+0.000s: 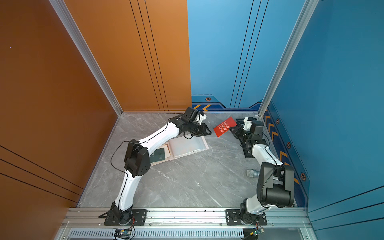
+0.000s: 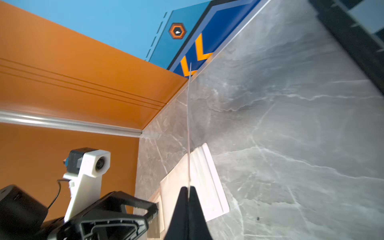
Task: Place the photos into the photo albums
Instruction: Pick up the photo at the center of the board.
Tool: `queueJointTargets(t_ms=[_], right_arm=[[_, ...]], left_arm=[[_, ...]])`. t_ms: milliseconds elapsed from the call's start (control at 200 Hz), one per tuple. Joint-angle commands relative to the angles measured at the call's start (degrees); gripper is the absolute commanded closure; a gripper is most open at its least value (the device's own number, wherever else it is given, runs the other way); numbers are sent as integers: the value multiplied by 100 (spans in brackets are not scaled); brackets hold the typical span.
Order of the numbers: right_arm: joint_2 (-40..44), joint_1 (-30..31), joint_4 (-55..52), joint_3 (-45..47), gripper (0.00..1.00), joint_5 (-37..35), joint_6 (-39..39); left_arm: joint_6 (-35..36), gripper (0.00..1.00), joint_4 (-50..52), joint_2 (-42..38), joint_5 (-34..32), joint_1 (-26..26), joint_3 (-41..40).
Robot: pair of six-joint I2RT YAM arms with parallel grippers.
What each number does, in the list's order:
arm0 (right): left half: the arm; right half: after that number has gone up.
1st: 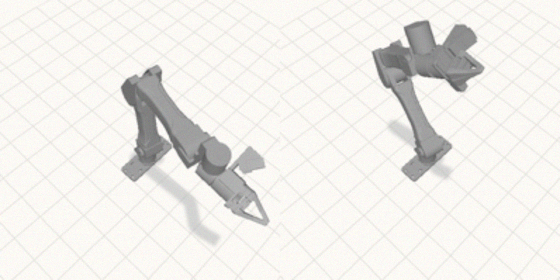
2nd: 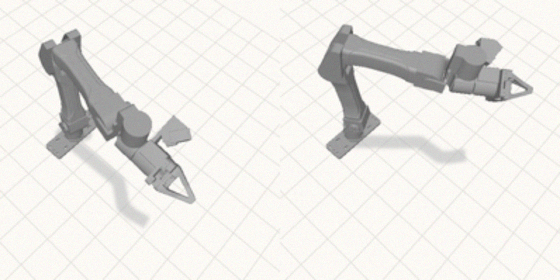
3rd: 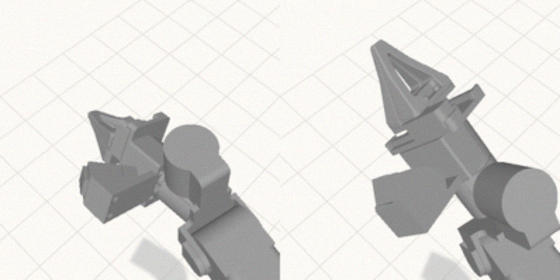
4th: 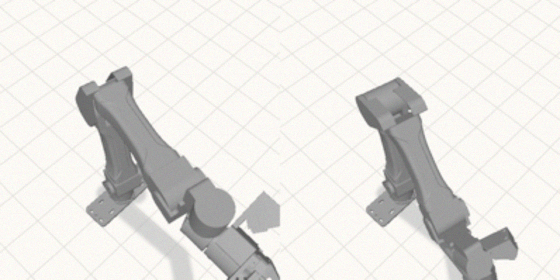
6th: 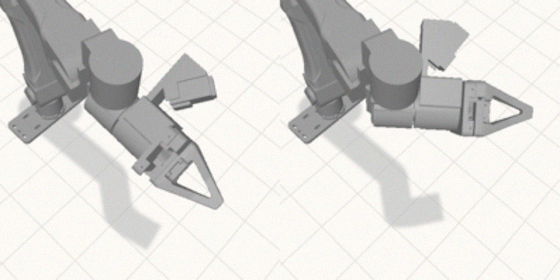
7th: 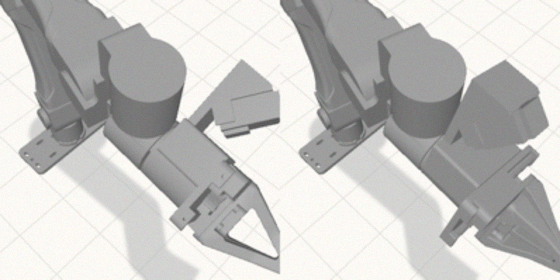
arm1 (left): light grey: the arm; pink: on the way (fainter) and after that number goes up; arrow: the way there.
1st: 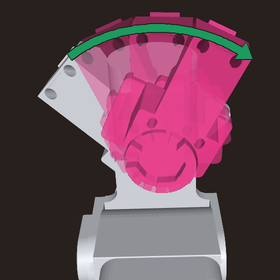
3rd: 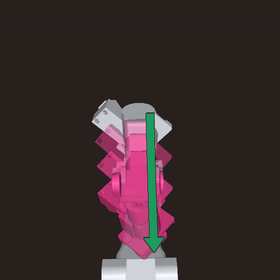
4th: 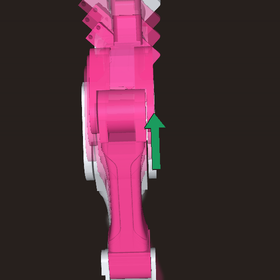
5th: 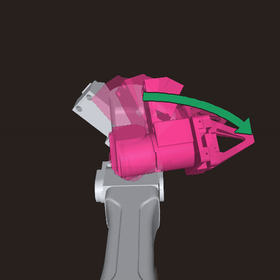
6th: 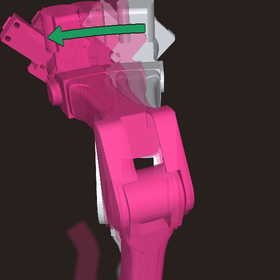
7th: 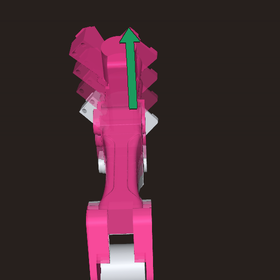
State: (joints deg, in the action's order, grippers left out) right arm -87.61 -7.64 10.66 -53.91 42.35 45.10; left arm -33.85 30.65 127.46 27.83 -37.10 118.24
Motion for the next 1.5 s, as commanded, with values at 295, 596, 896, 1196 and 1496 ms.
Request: queueJointTargets(t_ms=[295,596,896,1196,1496], right_arm=[[-730,435,3138,367,100,511,2326],[-2007,891,6030,189,100,341,4530],[-2121,1238,6127,43,100,293,4651],[-2107,1308,6251,68,100,305,4825],[-2096,1422,6287,-44,100,309,4939]], left_arm=[[-944,64,-1516,-1512,-223,256,-2121],[-2197,65,-3817,-2386,-601,458,-3836],[-2512,65,-4184,-2275,-598,554,-3857],[-2546,65,-4183,-2025,-473,625,-3480],[-2598,72,-4221,-1887,-476,692,-3333]])
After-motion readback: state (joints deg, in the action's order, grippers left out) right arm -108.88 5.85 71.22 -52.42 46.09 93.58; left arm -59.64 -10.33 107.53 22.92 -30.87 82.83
